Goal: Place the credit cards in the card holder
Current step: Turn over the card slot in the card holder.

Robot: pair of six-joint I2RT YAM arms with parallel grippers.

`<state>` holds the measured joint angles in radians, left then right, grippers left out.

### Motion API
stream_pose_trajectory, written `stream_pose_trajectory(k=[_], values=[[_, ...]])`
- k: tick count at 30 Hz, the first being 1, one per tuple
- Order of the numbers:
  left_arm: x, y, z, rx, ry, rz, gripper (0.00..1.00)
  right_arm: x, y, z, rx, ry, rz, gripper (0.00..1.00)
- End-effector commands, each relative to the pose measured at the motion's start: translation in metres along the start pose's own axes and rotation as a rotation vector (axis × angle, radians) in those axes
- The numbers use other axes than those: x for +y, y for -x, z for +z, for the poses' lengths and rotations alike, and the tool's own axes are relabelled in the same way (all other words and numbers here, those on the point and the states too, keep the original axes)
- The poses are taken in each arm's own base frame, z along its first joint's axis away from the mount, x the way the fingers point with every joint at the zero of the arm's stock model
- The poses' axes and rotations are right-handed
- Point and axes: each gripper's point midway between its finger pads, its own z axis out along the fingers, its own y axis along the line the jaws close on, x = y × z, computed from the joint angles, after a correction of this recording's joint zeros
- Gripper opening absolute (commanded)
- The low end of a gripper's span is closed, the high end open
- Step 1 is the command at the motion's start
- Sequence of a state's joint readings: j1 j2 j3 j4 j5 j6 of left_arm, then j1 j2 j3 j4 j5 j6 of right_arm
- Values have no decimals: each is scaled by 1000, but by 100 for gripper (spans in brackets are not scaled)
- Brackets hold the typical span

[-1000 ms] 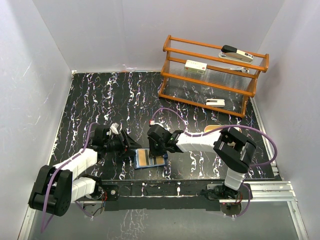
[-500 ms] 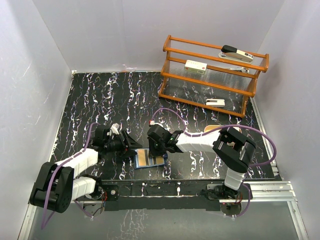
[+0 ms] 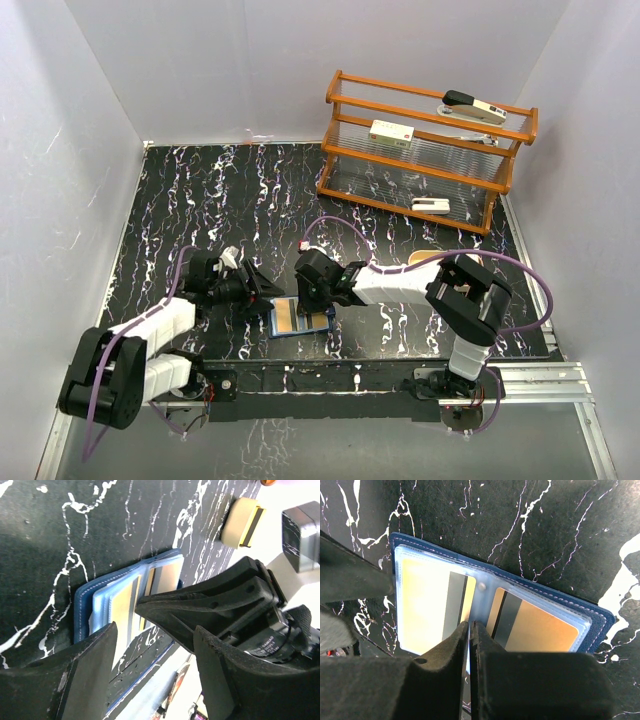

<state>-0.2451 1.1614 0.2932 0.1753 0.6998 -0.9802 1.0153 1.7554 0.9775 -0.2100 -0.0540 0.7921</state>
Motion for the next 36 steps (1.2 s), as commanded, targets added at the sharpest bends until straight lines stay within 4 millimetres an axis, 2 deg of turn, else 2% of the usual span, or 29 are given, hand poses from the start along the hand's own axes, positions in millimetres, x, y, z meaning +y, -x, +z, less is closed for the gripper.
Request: stream_pose_trajectory(k=[1,17,22,33,36], values=[[-17,0,-10,-5,-31,43,61,-10,-8,6,3,-43,-11,5],[3,1,-6,-2,55,48,64,-13,-16,8,13,-49,7,5],[3,-3,-3,1,19,27,64,-17,-17,9,9,-65,4,5],[-9,-5,0,25,-55,15,56,-20,-19,9,4,-61,8,5],[-18,-6,0,44,-87,14,54,-23,-21,10,8,-72,1,5]])
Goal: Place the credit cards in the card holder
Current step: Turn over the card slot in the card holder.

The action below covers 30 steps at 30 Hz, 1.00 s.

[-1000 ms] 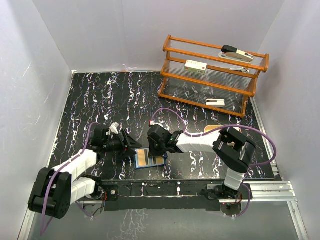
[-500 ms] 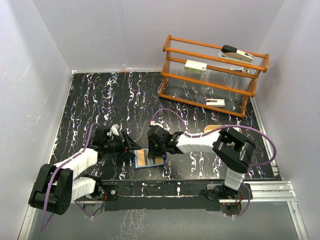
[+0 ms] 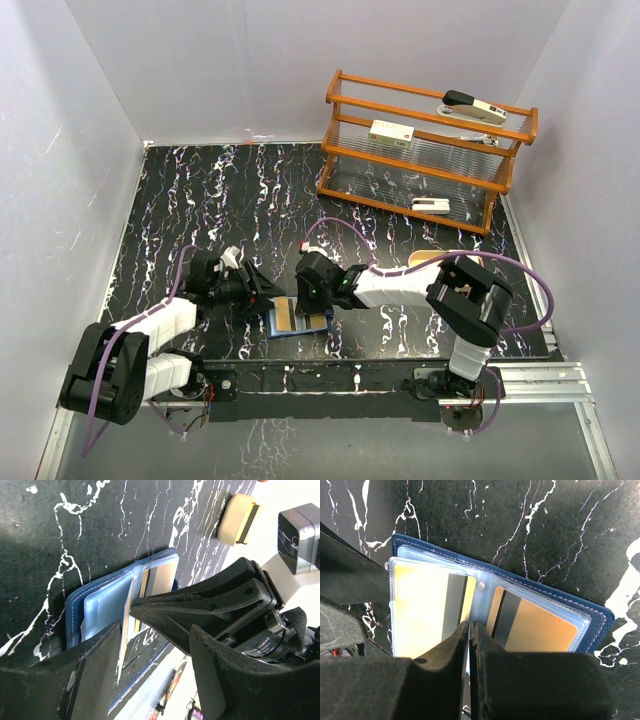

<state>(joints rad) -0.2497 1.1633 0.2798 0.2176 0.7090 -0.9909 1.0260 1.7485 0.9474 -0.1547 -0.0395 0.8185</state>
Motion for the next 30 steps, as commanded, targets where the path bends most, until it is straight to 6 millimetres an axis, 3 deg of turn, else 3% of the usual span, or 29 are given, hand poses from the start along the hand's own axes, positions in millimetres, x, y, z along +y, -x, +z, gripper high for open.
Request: stream_pose_trajectory(k=[1,7,12,17,22,30], values=[[-19,-5,-1,47,-72,5,54,-27,-20,7,31,-86,-16,5],[-42,-4,-3,33,-142,18,59,-17,-9,4,-13,-58,-26,5],[-48,-6,1,38,-156,23,62,-9,6,-11,-83,-34,-40,11],[-54,-9,9,43,-148,46,62,-16,10,-17,-101,-66,-66,16],[-55,-16,21,50,-108,75,63,-35,20,-30,-136,-163,-86,23],[-52,-31,41,82,-83,95,63,-44,30,-64,-238,-166,-62,30]])
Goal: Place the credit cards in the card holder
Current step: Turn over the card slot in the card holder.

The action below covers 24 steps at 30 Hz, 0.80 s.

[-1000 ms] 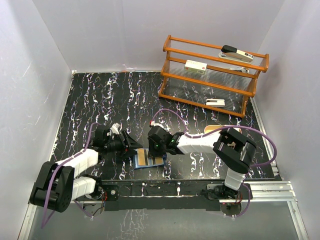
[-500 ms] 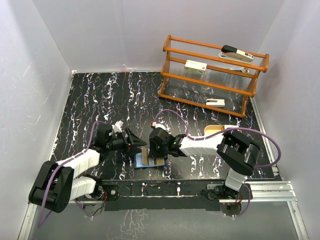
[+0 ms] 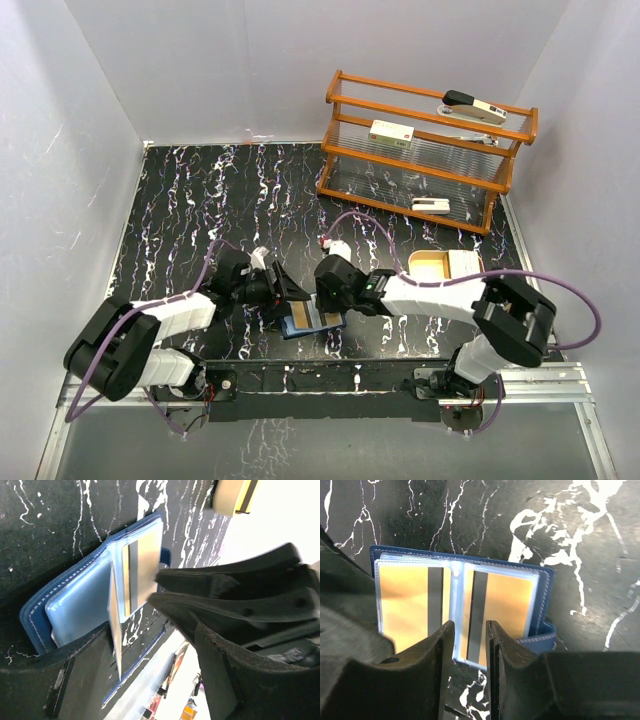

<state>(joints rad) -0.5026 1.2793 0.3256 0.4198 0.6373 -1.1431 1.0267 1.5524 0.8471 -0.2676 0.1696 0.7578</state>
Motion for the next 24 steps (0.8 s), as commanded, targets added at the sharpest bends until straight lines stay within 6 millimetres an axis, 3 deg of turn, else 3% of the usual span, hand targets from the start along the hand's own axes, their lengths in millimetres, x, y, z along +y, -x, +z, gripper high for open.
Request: stream_pose_trajectory(k=[1,7,15,24], values=[[-18,6,10,-18,-29,45,63,-7,19,-18,-107,6,4,30],[-36,9,16,-22,-50,69,63,-12,8,-19,-86,14,21,27],[-50,6,25,-14,-64,96,63,-31,34,-63,-177,-82,16,32],[-34,6,38,6,0,113,63,-53,66,-98,-234,-174,-1,37]])
